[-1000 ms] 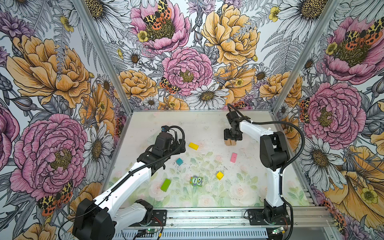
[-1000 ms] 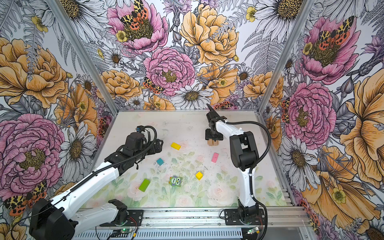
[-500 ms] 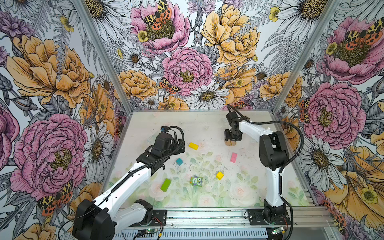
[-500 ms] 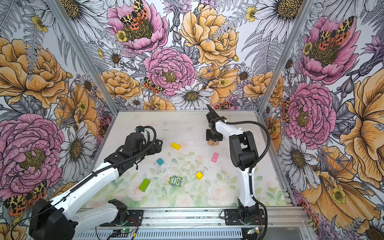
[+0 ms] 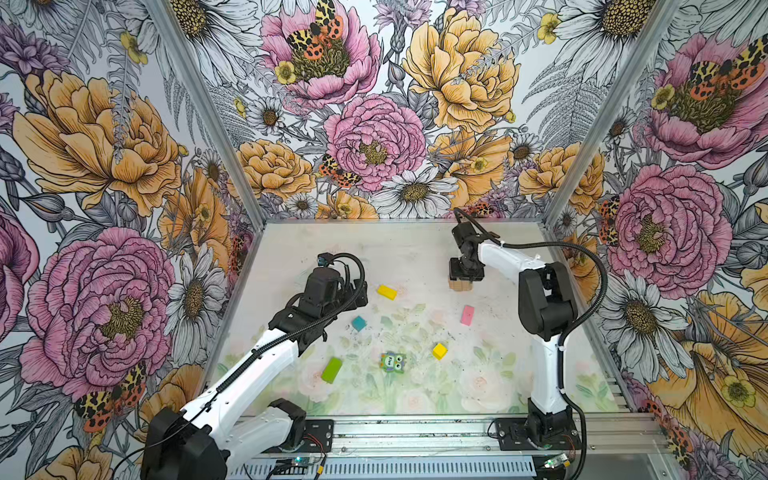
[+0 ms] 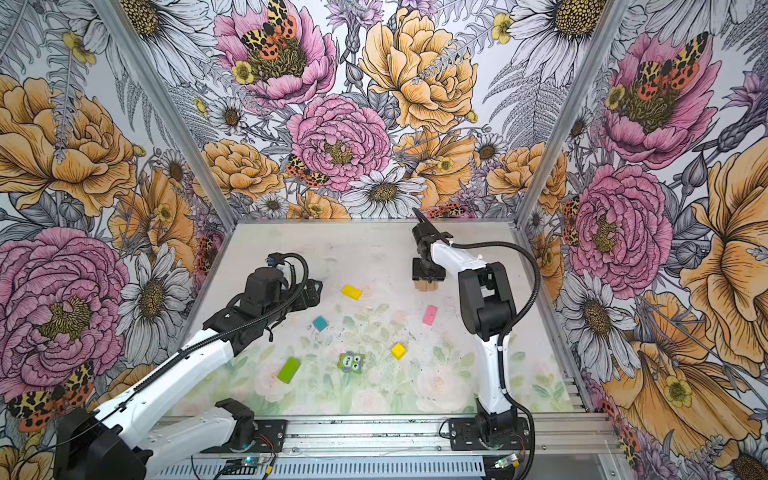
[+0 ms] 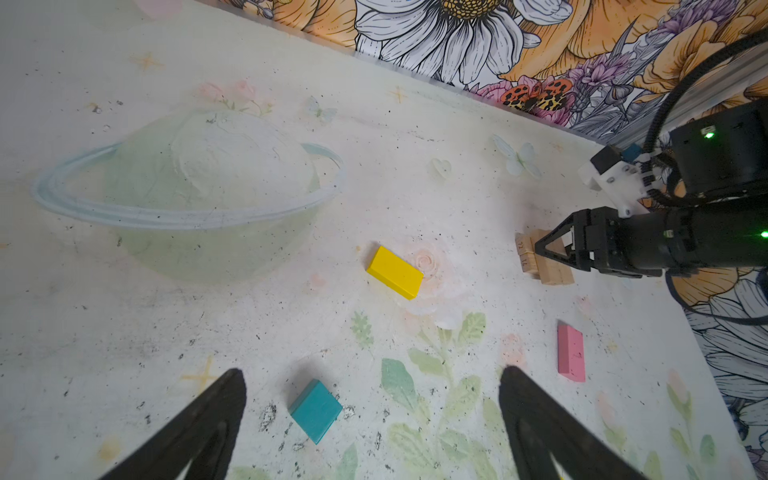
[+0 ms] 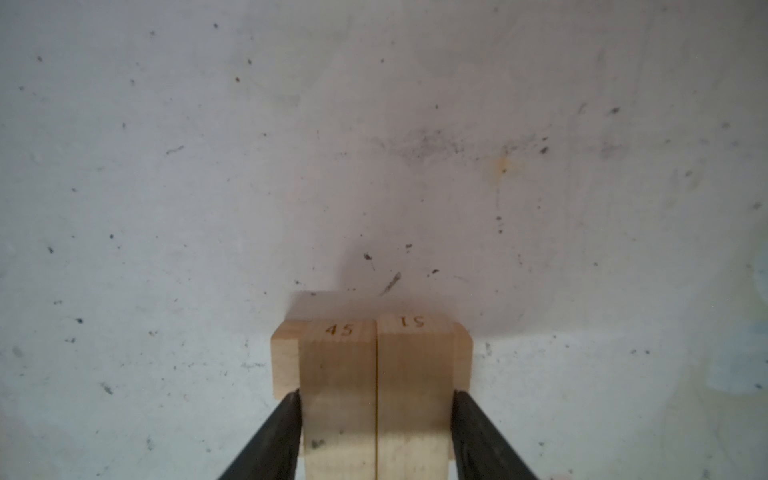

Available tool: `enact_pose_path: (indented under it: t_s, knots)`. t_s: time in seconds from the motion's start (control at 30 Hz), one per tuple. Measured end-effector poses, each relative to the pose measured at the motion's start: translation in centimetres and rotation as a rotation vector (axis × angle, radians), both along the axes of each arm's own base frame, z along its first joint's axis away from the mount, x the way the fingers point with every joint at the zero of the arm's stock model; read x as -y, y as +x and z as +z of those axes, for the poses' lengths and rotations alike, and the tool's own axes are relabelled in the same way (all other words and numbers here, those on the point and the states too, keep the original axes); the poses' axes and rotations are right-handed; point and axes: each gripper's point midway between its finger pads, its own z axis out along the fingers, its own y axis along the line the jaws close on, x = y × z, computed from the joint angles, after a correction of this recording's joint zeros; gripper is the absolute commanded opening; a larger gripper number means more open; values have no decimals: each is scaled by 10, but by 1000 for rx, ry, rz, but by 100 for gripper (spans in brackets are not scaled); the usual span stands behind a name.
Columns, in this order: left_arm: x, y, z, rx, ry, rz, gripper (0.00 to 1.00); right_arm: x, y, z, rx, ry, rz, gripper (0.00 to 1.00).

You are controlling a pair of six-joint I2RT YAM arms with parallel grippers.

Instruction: Build the wood block tower

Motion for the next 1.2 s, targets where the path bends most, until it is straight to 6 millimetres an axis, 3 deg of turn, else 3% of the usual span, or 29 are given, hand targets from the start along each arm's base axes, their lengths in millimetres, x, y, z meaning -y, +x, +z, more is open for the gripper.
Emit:
enact_pose_path:
  t_s: [0.27,0.47,0.63,0.73,1.03,1.2]
  knots:
    - [-2,-3,8,22,-11,0,97,1,-1,14,18,0,5,73]
    - [-4,-8,17,47,-28,2,97,-2,-5,65,113,27,11,74]
    - [-4,-18,16,48,-45,-3,97,-8,-26,99,174,44,27,74]
    - [4,-29,14,41,-63,-28,99,-8,-42,98,164,36,30,74]
    - [49,-69,-2,-7,-56,-177,99,1,-107,63,54,-20,30,74]
    - [54,-81,-7,-10,-50,-184,99,7,-128,58,48,-19,6,68]
